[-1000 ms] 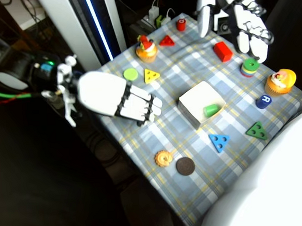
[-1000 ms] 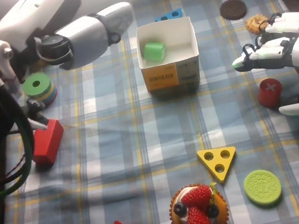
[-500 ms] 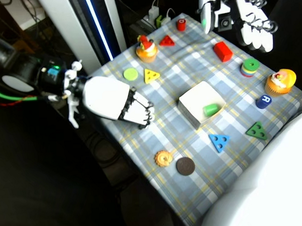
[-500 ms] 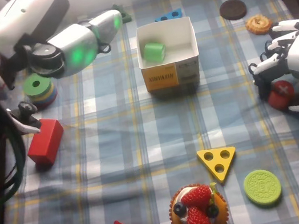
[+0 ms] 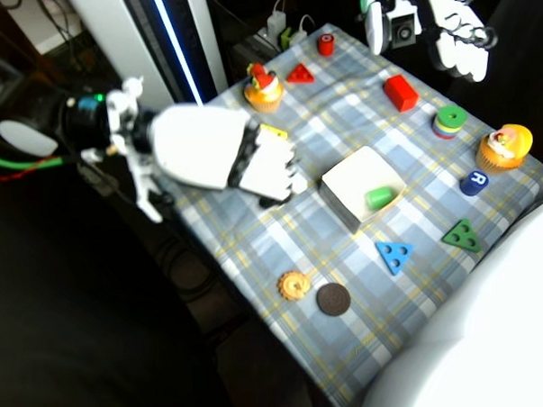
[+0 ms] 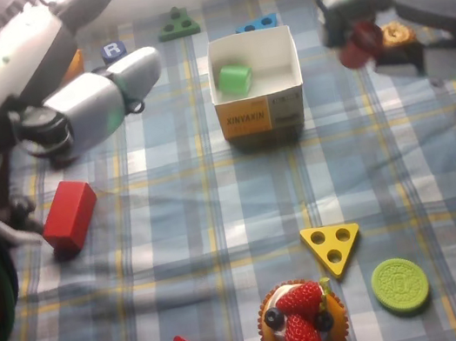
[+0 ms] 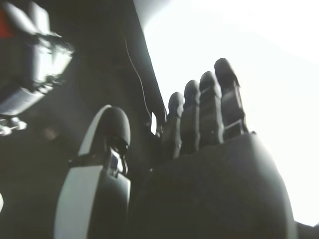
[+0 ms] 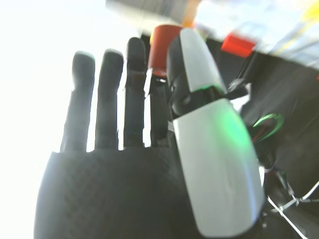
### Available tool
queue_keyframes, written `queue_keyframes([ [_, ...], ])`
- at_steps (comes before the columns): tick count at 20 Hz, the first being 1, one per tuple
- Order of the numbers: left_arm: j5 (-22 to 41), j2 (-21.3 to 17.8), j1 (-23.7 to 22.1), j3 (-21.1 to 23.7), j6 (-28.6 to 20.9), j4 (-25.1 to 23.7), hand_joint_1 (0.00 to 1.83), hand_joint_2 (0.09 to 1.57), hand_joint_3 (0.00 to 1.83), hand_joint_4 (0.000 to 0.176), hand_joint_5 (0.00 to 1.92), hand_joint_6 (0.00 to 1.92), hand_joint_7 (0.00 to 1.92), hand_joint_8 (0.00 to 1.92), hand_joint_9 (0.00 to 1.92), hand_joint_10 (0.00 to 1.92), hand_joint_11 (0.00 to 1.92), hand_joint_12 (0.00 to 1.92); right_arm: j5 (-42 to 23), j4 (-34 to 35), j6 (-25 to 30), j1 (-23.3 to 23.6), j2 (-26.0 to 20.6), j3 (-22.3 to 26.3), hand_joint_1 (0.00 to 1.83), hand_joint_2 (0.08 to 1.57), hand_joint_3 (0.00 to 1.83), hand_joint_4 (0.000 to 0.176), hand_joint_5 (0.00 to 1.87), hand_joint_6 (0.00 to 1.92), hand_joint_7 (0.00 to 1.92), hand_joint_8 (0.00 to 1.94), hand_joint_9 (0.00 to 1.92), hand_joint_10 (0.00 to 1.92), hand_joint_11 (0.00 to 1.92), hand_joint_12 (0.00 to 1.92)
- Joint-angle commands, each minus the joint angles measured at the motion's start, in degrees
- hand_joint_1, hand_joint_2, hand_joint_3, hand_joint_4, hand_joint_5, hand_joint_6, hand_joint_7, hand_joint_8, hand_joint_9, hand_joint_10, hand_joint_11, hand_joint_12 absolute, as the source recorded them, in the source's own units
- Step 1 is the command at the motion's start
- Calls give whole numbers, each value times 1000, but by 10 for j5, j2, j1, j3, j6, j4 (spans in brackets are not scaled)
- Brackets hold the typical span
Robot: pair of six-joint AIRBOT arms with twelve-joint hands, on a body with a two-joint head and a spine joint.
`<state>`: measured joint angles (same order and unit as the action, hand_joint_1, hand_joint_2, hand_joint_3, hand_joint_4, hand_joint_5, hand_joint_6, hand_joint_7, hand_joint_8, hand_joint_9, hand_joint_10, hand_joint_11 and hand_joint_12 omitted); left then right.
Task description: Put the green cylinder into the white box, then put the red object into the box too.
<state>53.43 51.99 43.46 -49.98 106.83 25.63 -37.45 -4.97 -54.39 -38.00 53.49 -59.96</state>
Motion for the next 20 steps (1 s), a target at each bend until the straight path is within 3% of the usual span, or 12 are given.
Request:
queue_keyframes([
  [1, 88, -1, 8, 3, -1, -5, 469, 1404, 0, 24, 198, 10, 175, 5, 109, 16, 0, 510, -52, -4, 1, 22, 13, -11, 1180, 1263, 0, 0, 670, 1284, 777, 1549, 487, 1727, 345, 1921],
  [3, 108, 1, 30, 11, -1, 10, 432, 1405, 1, 61, 191, 2, 164, 0, 95, 14, 0, 680, -19, -19, 1, 60, 45, -39, 1140, 1288, 5, 0, 622, 1409, 735, 1561, 469, 1639, 236, 1921],
  [4, 113, 2, 36, 12, -1, 16, 496, 1406, 0, 41, 207, 8, 176, 5, 103, 19, 0, 692, -4, -22, 1, 74, 59, -52, 1143, 1297, 4, 0, 640, 1359, 696, 1649, 445, 1700, 281, 1921],
  [8, 116, 5, 42, 13, -2, 23, 453, 1409, 0, 61, 203, 3, 165, 0, 77, 10, 0, 445, 48, -20, 1, 102, 124, -111, 1166, 1273, 0, 0, 666, 1307, 745, 1580, 515, 1676, 314, 1921],
  [9, 116, 6, 42, 13, -2, 23, 483, 1406, 0, 49, 216, 7, 177, 4, 86, 15, 0, 439, 52, -15, 1, 102, 131, -117, 1099, 1200, 0, 0, 381, 1055, 427, 1262, 302, 1502, 104, 1871],
  [10, 116, 6, 40, 13, -3, 22, 486, 1404, 0, 38, 219, 6, 185, 3, 96, 19, 0, 489, 54, -12, 1, 102, 132, -120, 1038, 1133, 0, 0, 193, 750, 282, 800, 93, 1223, 20, 1664],
  [11, 115, 6, 39, 14, -3, 21, 510, 1398, 0, 37, 225, 5, 191, 3, 102, 21, 0, 556, 57, -6, 1, 102, 131, -120, 990, 1109, 0, 33, 96, 526, 210, 471, 18, 900, 3, 1367],
  [12, 117, 5, 39, 15, -3, 21, 508, 1397, 0, 51, 220, 2, 183, 1, 97, 20, 0, 535, 57, -5, 1, 102, 131, -119, 914, 1096, 0, 54, 18, 208, 60, 192, 3, 327, 0, 975],
  [13, 119, 5, 41, 15, -4, 21, 527, 1398, 0, 51, 225, 4, 185, 2, 97, 20, 0, 533, 55, -5, 1, 103, 129, -115, 840, 1100, 0, 64, 3, 41, 11, 38, 0, 65, 0, 465],
  [14, 122, 5, 41, 16, -5, 21, 530, 1397, 0, 47, 224, 3, 185, 2, 94, 19, 0, 533, 49, -5, 1, 103, 121, -108, 813, 1110, 2, 83, 0, 7, 1, 7, 0, 12, 0, 92],
  [18, 135, -3, 47, 22, -21, 17, 428, 1399, 0, 63, 182, 1, 148, 0, 73, 9, 0, 351, -14, -2, 1, 103, 50, -45, 652, 1143, 15, 64, 0, 0, 0, 0, 0, 0, 0, 0],
  [20, 150, -10, 56, 21, -68, 6, 443, 1400, 1, 61, 153, 6, 111, 6, 33, 8, 0, 75, -56, 2, 1, 87, 10, -6, 429, 1183, 27, 145, 0, 0, 0, 0, 0, 0, 0, 0],
])
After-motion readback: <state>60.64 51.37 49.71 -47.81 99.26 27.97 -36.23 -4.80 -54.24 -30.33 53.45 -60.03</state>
